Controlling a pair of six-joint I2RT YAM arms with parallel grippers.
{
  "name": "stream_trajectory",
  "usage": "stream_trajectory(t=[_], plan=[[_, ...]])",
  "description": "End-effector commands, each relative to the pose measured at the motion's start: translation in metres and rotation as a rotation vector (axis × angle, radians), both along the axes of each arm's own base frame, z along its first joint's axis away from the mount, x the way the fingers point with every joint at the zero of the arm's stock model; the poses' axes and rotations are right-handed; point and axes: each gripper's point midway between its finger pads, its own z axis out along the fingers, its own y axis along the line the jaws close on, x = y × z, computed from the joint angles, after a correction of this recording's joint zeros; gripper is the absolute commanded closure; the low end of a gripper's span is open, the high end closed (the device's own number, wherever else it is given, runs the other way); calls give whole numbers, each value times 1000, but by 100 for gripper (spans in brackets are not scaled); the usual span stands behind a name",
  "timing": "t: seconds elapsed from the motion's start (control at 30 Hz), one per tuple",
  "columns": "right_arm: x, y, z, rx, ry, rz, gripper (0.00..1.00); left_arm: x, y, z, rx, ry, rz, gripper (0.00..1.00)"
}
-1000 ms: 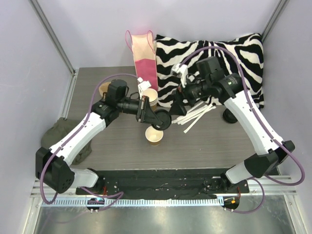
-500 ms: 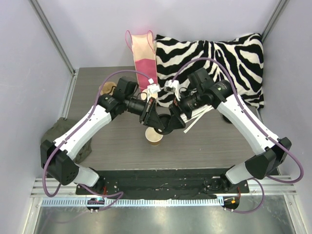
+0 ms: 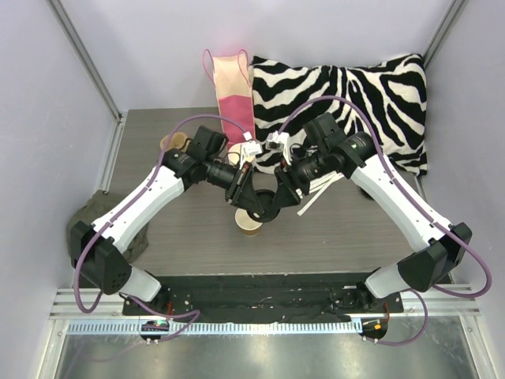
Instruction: Pack the takeout coffee
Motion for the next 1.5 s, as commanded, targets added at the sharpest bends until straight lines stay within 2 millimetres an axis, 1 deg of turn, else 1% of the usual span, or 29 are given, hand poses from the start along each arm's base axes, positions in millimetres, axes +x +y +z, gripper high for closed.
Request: stream_trajectory(t=[0.0,0.07,0.17,0.23,0.3,0.33,0.4,0.47,0.53,0.57,0.6,0.63,0.7,0.73,0.77,0.8,0.87,0.93,0.97,1.03,1.07,1.1,1.13,1.17,1.2,1.23,1.27,1.33,1.47], plan=[[-2,12,17,76,10,21,55,2,1,9,-5,-32,-22,98],[-4,14,16,88,46,15,74,7,0,8,16,-35,-7,98],[-6,17,22,113,60,2,83,20,0,13,20,-32,45,97],[-6,19,26,125,64,1,83,29,0,19,0,-45,73,94],[-7,20,28,134,76,4,74,31,1,21,-8,-68,78,92],[-6,21,28,136,84,4,75,33,2,20,-4,-77,84,91],[-4,24,29,144,94,-3,98,35,4,19,6,-84,92,90],[-2,24,30,145,124,-24,99,39,8,23,6,-84,112,78],[5,22,32,161,152,-49,99,57,19,34,-6,-82,195,65],[9,20,32,165,169,-67,99,68,26,36,-6,-92,244,59],[20,15,34,180,202,-121,99,89,41,46,-14,-128,332,53],[27,14,35,196,218,-151,99,103,50,57,-16,-122,417,39],[46,14,45,265,280,-254,99,143,81,76,-42,-170,598,24],[56,12,50,297,272,-289,99,149,92,91,-70,-158,669,4],[64,15,63,348,226,-300,99,157,100,99,-88,-156,718,0],[67,16,65,363,225,-313,99,170,116,113,-123,-199,780,0],[72,22,79,423,261,-339,99,177,136,127,-164,-174,870,0],[75,25,81,444,328,-385,99,183,145,136,-208,-150,936,0],[80,27,87,472,308,-397,99,185,151,130,-225,-57,977,0],[85,24,83,487,310,-467,99,187,153,128,-258,-13,1006,0],[93,22,86,512,269,-508,99,186,156,116,-229,29,1040,0],[96,20,73,504,280,-544,99,186,158,106,-188,37,1074,0],[96,17,73,514,268,-570,99,192,167,94,-125,30,1146,0],[104,15,72,527,261,-627,99,186,165,76,-55,67,1139,0],[105,13,60,516,280,-657,99,185,166,69,-20,56,1140,0],[105,11,61,527,274,-678,99,184,169,62,6,63,1159,0],[107,10,59,536,269,-701,99,178,165,65,-3,45,1147,1],[106,11,50,533,273,-729,99,175,164,56,39,-11,1170,0],[106,15,35,527,297,-757,99,157,128,52,91,-157,1090,4]])
